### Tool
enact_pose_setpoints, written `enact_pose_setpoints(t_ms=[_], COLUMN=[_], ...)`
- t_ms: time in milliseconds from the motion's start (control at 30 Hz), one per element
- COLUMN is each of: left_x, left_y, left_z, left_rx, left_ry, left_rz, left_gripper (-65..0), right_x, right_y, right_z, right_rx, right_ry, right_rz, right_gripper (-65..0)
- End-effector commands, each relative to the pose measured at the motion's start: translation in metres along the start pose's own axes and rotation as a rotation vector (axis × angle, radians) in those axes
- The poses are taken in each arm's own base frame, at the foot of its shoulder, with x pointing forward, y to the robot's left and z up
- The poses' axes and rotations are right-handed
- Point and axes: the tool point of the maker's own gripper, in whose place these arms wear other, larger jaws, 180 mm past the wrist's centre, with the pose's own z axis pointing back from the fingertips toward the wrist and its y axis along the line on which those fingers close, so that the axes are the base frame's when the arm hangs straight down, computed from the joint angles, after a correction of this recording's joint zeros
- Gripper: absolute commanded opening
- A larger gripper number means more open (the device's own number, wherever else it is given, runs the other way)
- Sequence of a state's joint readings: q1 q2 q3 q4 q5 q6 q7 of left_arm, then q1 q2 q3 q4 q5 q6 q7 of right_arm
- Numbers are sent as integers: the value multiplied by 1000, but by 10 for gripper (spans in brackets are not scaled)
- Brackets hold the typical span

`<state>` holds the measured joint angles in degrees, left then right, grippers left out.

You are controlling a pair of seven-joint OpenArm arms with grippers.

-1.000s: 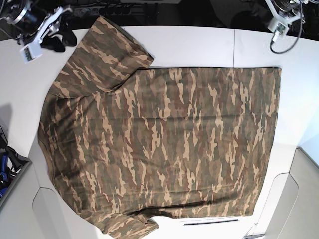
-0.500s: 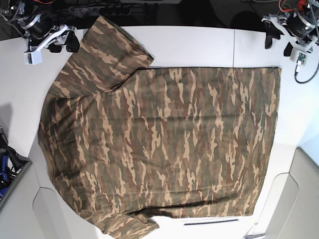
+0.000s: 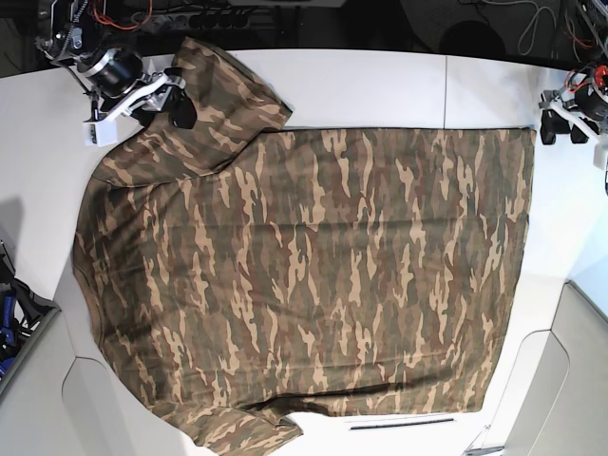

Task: Fold the T-shirt properly
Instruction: 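Move both grippers to the shirt's hem corners and grasp them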

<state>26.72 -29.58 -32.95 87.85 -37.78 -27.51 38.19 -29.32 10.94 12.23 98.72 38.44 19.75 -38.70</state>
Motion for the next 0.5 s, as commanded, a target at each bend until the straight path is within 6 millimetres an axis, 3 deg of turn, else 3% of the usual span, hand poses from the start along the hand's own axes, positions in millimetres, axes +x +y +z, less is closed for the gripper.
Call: enact_pose_setpoints(t_ms=[0,267,467], left_x=[12,9,-10], left_y=[4,-3,-41], left_z=[1,-18,-30], left_rx=[-4,-57,-160], left_ry=[-32,-29,40], left_rz=[5,88,22], left_gripper=[-211,-211,-212], right_x=[-11,-12,-14], right_y=[-2,5,9], right_z=[1,-2,-4], right_rx=[-12,6,12], right_ry=[43,42,39], right_rz=[2,6,-7], right_gripper=[-266,-266,-266])
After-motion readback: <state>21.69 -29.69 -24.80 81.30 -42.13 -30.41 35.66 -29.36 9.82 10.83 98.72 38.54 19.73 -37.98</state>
